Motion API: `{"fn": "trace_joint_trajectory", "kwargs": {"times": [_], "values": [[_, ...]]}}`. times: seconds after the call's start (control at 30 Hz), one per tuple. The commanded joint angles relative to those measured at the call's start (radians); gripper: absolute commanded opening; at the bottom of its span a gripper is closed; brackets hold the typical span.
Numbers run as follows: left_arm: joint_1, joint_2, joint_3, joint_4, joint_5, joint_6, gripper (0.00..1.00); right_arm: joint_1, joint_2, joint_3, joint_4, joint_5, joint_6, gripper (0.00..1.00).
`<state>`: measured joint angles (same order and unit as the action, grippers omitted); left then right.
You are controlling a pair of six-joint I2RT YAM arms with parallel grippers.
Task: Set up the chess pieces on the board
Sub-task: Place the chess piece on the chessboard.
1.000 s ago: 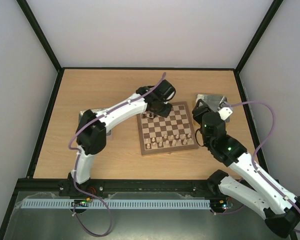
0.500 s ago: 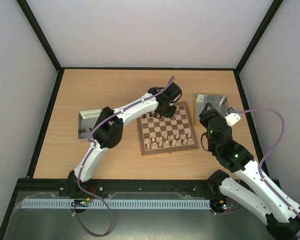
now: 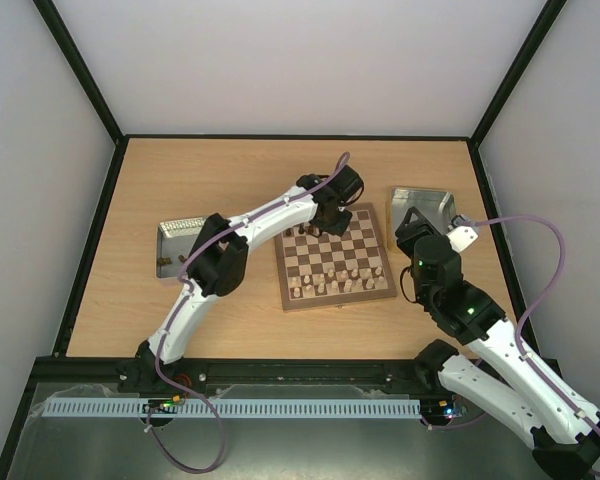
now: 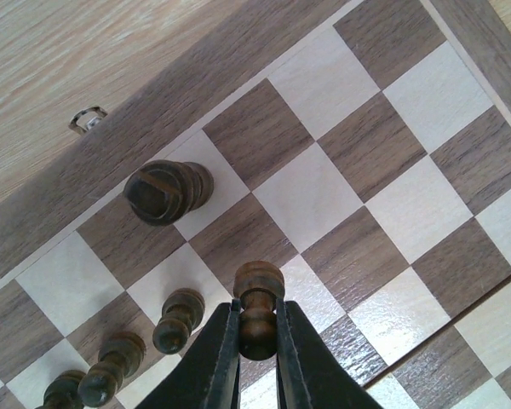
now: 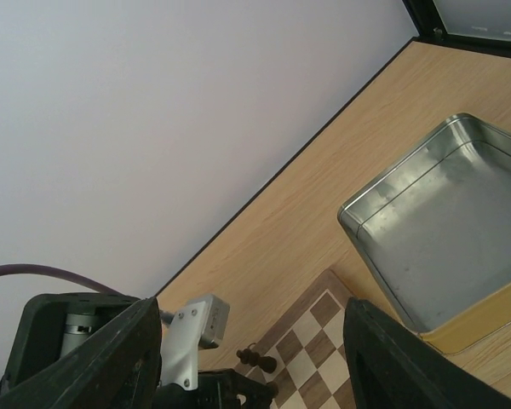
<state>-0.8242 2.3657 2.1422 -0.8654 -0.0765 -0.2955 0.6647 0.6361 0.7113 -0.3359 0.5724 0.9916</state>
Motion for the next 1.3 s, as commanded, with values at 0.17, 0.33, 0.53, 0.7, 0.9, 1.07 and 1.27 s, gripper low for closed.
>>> {"fn": "trace_joint_trajectory", "kwargs": {"times": [0.17, 0.33, 0.53, 0.7, 0.9, 1.07, 1.27], "values": [[0.01, 0.038, 0.023, -0.009, 0.006, 0.006, 0.14, -0.002, 0.002, -0.006, -0.023, 0.008, 0.018, 0.58], [0.013, 0.045, 0.025, -0.004, 0.014, 0.005, 0.17, -0.002, 0.006, -0.007, -0.022, 0.006, 0.015, 0.58], [0.02, 0.048, 0.031, 0.004, 0.015, 0.004, 0.2, -0.002, 0.018, -0.006, -0.008, -0.007, 0.013, 0.58], [0.024, 0.046, 0.033, 0.012, 0.021, 0.007, 0.14, -0.002, 0.025, -0.007, -0.005, -0.012, 0.011, 0.58], [0.024, 0.048, 0.034, 0.029, 0.023, 0.006, 0.13, -0.002, 0.031, -0.007, 0.001, -0.016, 0.01, 0.58], [0.027, 0.059, 0.04, 0.037, 0.024, 0.006, 0.13, -0.002, 0.036, -0.007, 0.001, -0.019, 0.007, 0.58], [0.031, 0.051, 0.048, 0.03, 0.046, 0.001, 0.24, -0.002, 0.039, -0.006, 0.003, -0.024, 0.007, 0.58]]}}
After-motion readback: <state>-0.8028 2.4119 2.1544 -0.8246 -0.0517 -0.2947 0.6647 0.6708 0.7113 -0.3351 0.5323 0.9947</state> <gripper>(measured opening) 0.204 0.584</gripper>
